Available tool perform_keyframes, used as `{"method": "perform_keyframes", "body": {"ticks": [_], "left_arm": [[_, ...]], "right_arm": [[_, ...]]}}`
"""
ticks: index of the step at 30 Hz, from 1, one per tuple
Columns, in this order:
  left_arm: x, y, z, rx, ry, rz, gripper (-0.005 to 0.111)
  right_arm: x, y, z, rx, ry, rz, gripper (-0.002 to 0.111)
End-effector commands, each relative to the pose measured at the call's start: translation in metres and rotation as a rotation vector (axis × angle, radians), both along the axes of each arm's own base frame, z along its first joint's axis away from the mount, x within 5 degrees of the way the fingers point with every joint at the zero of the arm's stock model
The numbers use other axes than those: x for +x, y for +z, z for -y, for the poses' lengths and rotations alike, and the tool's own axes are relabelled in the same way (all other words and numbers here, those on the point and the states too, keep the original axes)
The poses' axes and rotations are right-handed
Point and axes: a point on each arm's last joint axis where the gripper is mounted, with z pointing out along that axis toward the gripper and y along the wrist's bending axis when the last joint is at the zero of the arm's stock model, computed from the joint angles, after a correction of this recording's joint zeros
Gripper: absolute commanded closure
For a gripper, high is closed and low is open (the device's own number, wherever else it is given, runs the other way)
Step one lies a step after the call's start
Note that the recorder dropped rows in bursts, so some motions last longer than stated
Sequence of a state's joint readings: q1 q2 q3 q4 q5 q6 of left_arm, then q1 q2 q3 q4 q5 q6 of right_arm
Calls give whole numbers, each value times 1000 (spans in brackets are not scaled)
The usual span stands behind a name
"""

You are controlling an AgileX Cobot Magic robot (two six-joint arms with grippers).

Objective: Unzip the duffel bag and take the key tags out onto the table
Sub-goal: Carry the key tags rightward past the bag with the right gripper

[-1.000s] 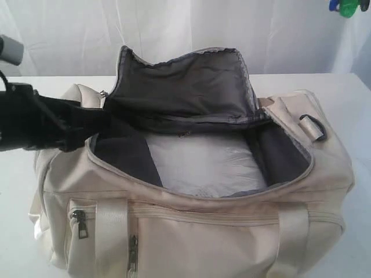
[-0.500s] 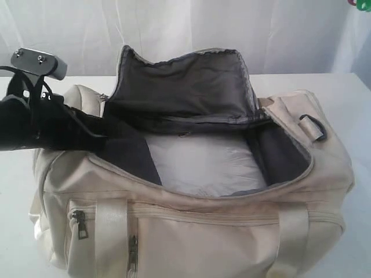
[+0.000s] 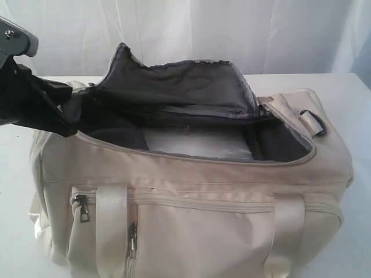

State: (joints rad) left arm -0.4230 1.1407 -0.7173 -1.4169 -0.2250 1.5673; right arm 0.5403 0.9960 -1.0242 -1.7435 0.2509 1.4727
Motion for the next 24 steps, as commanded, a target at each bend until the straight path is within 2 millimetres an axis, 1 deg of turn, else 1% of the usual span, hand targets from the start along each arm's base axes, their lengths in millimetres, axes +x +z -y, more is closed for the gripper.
{"method": "perform_keyframes", "body": {"ticks": [1, 3, 4, 7, 11, 14, 16, 18, 24], "left_arm": [[-9, 16, -29, 153, 203, 77, 107], [-13, 20, -41, 298, 261, 94, 107], [-17, 20, -48, 319, 323, 87, 107], [-26, 27, -59, 327, 406, 100, 107], [-35, 36, -69, 332, 467, 130, 107], [-39, 38, -76, 361, 535, 133, 107], [-40, 39, -79, 379, 561, 134, 107], [-39, 39, -78, 375, 553, 134, 107], [-39, 37, -74, 330, 517, 119, 107]], "right_arm": [[-2, 1, 4, -37, -33, 11, 108], [1, -2, 6, -40, -65, -14, 108], [4, -5, 6, -50, -84, -31, 108], [12, -17, 10, -84, -167, -126, 108], [22, -45, 9, -173, -224, -361, 108], [26, -68, 4, -265, -204, -545, 108], [29, -83, -1, -306, -180, -648, 108], [32, -92, -7, -322, -146, -710, 108], [48, -121, -24, -320, -89, -843, 108]]}}
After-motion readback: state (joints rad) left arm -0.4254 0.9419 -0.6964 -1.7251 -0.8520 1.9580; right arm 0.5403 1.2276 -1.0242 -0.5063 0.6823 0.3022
